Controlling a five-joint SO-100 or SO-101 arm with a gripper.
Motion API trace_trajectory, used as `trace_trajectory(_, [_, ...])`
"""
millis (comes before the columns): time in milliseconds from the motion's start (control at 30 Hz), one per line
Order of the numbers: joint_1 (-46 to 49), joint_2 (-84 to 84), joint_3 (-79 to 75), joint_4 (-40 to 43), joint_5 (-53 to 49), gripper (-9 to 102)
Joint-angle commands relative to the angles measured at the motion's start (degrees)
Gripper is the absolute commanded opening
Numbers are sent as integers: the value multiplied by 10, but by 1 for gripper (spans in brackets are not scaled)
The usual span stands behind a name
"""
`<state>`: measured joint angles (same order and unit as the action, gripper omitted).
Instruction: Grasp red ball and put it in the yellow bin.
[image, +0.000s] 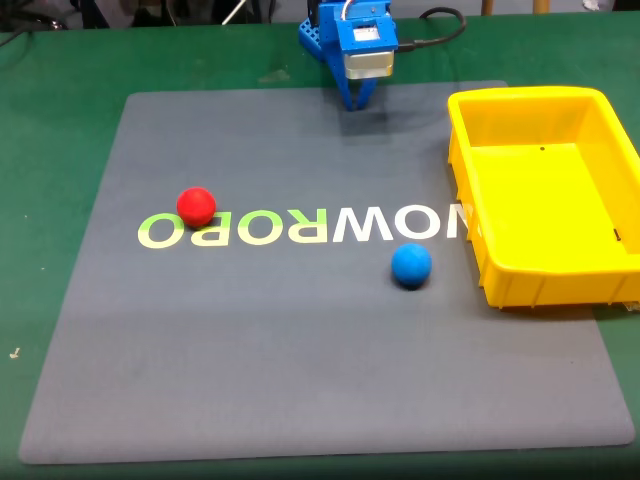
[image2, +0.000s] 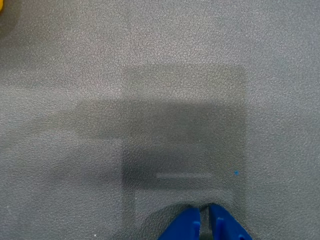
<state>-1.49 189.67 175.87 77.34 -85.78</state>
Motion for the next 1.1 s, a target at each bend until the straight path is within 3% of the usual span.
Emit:
trace_trajectory(0, [17, 9, 18, -1, -1, 0])
trace_trajectory(1067, [8, 9, 18, 1, 9, 0])
